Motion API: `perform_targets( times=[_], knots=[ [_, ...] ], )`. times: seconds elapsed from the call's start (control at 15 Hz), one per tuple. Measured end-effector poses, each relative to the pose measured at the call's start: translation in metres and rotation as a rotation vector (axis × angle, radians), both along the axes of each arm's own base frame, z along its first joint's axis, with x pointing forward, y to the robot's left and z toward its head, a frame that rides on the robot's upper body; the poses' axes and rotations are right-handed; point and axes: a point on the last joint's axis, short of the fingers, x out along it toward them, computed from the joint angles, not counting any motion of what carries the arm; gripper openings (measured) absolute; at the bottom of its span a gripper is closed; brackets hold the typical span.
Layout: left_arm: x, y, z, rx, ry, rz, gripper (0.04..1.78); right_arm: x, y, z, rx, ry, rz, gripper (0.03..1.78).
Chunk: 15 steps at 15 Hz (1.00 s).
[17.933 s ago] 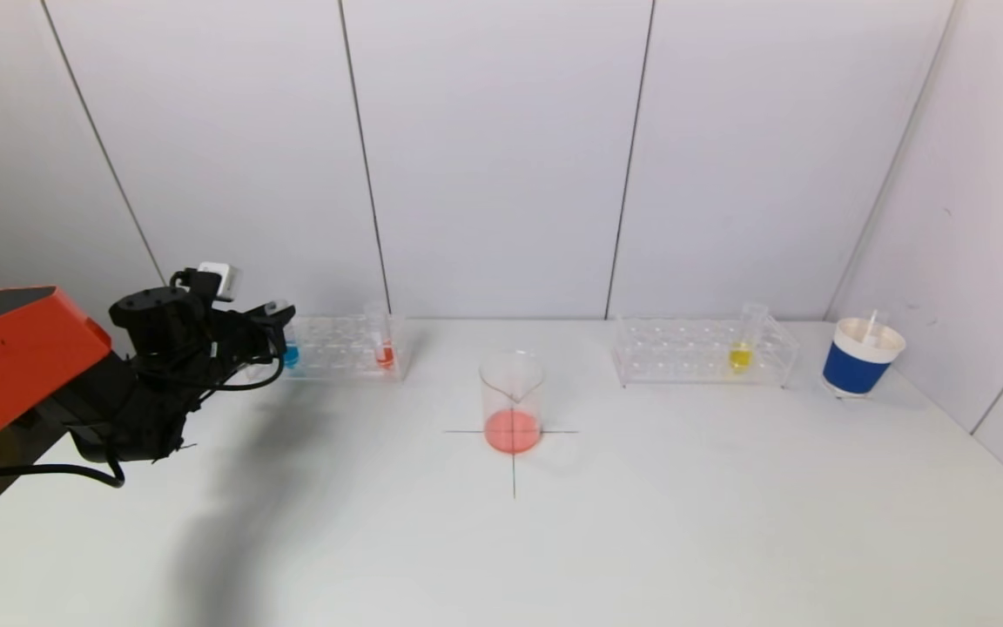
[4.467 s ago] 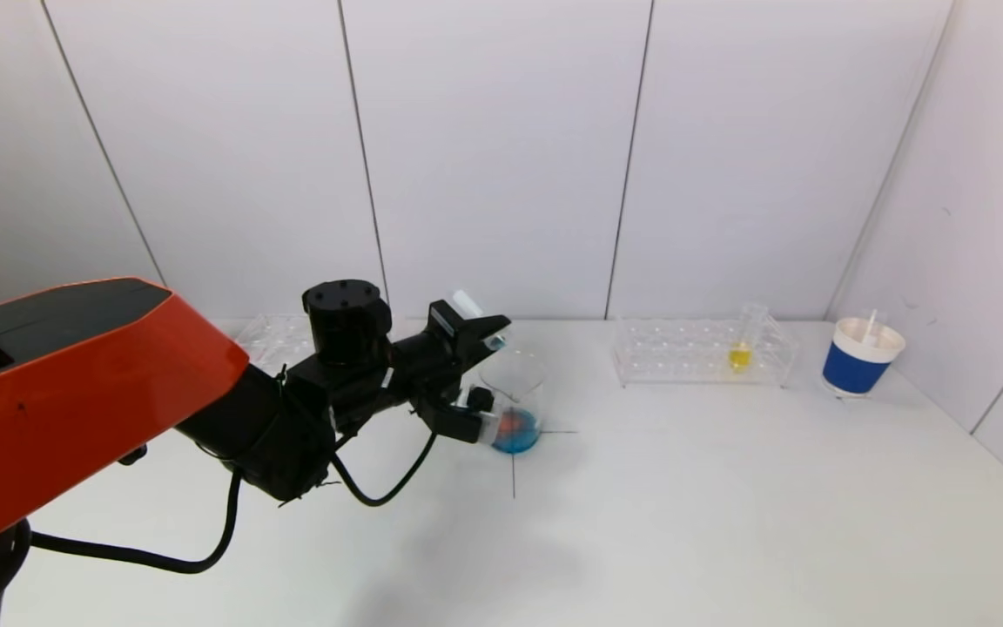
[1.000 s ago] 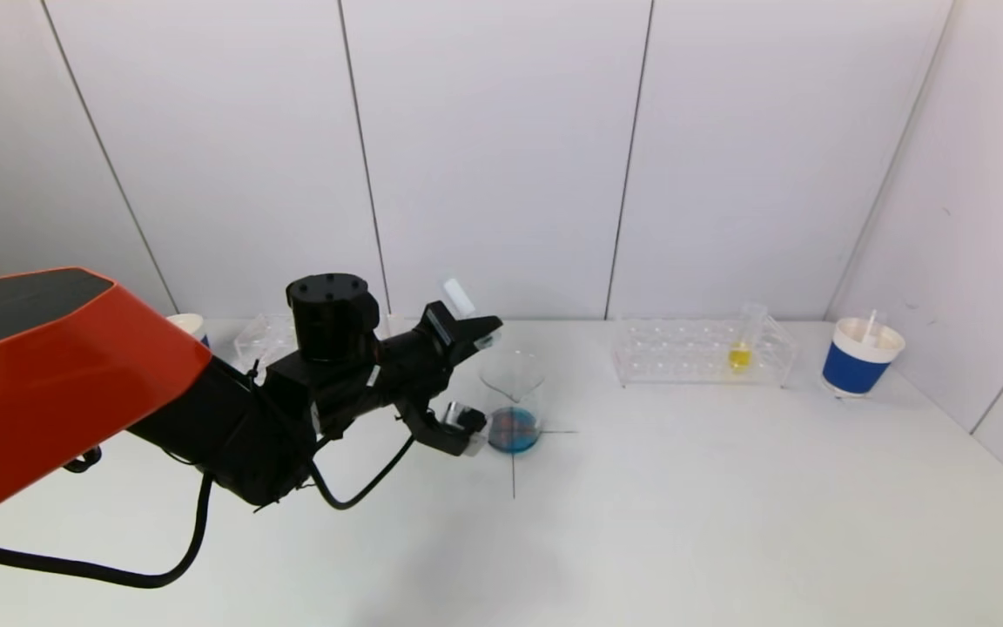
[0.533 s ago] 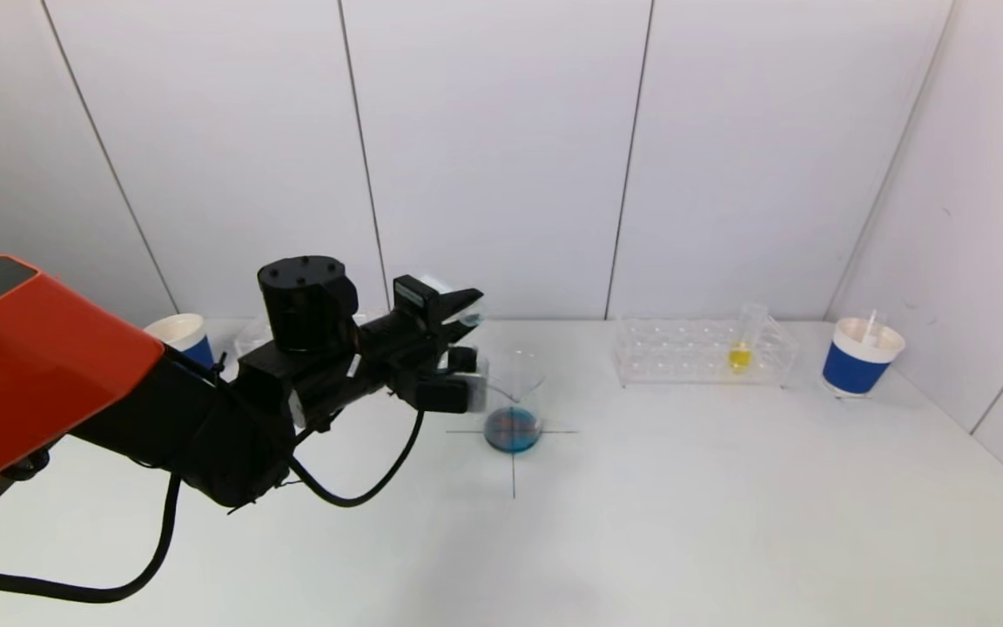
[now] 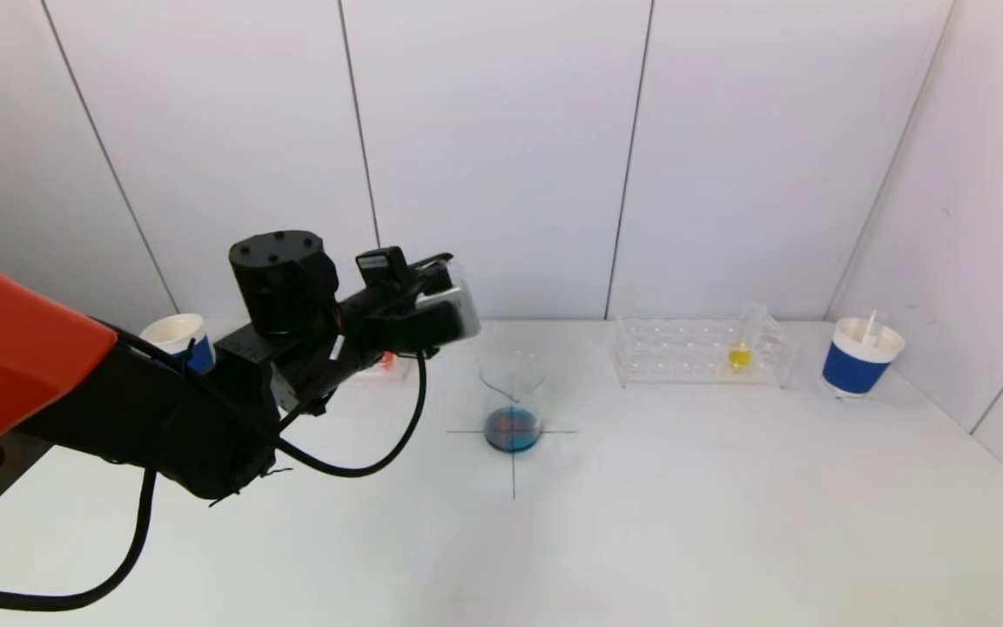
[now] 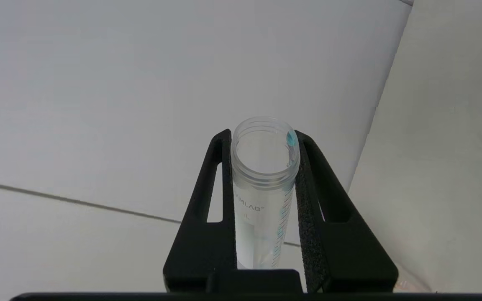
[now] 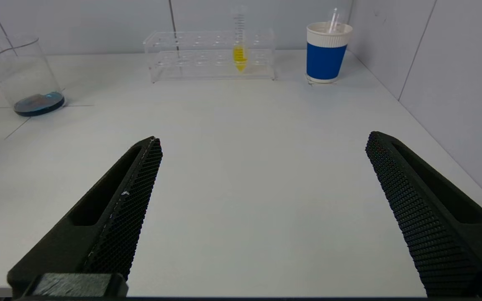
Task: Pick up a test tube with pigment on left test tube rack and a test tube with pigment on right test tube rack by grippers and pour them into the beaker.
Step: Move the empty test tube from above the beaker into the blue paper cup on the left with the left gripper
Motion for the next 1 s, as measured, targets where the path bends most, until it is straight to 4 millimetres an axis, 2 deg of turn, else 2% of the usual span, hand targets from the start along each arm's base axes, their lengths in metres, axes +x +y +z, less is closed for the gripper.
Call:
perform_targets(
  times=[0.27,0.67,1.0],
  knots=[
    [0.003,0.002,0.015,-0.165,0.044,0.091,0.44,0.000,0.000,0.000,0.000,0.000,0.000,1.77],
    [0.002,0.008,0.036,-0.433,0.152,0.317,0.44,0.000,0.000,0.000,0.000,0.000,0.000,1.77],
    [0.006,0.017,0.061,-0.632,0.112,0.470,0.44,0.000,0.000,0.000,0.000,0.000,0.000,1.77]
  ],
)
